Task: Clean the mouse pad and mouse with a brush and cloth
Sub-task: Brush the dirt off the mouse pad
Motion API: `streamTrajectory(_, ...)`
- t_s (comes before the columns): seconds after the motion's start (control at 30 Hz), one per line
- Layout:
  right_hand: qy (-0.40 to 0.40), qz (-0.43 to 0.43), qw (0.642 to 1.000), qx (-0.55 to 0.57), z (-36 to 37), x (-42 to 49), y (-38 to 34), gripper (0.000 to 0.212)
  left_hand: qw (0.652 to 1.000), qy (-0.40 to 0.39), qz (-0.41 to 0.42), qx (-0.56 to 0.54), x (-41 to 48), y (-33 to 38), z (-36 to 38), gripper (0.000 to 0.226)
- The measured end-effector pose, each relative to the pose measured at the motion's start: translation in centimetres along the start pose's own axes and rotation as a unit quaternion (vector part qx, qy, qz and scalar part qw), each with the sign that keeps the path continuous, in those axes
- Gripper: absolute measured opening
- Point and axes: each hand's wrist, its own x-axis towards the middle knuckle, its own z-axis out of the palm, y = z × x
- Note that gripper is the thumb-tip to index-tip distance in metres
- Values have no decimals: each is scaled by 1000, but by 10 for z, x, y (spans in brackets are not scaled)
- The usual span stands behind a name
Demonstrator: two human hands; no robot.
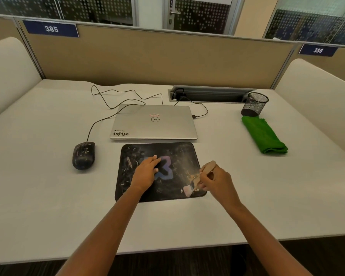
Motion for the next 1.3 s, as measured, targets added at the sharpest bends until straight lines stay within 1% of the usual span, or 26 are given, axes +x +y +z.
streamTrajectory(0.07, 5, -17, 1000, -13, -10, 6, 0, 11, 1000, 1, -3, 4, 0, 1, 0, 45)
streamTrajectory(0.13, 12, -46, 999, -1, -17, 14, -1, 11, 1000, 2, -9, 4, 1, 3, 0, 45)
streamTrajectory(0.23, 36, -108, 993, 2, -19, 32, -6, 13, 1000, 7, -22, 17, 2, 10, 2, 47)
streamTrajectory(0.33, 18, -166, 986, -26, -12, 51, -10, 15, 999, 4, -26, 47, 3, 20, 7, 50)
streamTrajectory(0.4, -14, -173, 984, -43, -8, 59, -10, 18, 997, -3, -28, 67, 4, 27, 10, 50)
streamTrajectory(0.5, -66, -184, 976, -97, -6, 63, -4, 21, 995, -14, -33, 92, 5, 29, 12, 50)
streamTrajectory(0.6, -96, -174, 971, -130, -11, 56, 5, 22, 994, -23, -32, 98, 6, 27, 12, 52)
streamTrajectory(0.77, -141, -161, 969, -123, -38, 36, 16, 15, 994, -16, -33, 98, 6, 27, 14, 52)
streamTrajectory(0.93, -192, -160, 958, -141, -52, 29, 15, 14, 995, -13, -31, 91, 7, 27, 14, 52)
streamTrajectory(1.0, -175, -167, 964, -107, -53, 37, 9, 16, 995, -11, -30, 91, 6, 27, 14, 52)
streamTrajectory(1.13, -81, -204, 975, -40, -42, 65, -5, 13, 995, 1, -27, 94, 7, 26, 10, 52)
streamTrajectory(1.23, -39, -217, 975, -27, -26, 90, -14, 15, 995, 4, -27, 96, 12, 26, 2, 53)
streamTrajectory(1.3, -27, -205, 978, -30, -16, 104, -18, 19, 995, -1, -29, 96, 15, 28, -2, 54)
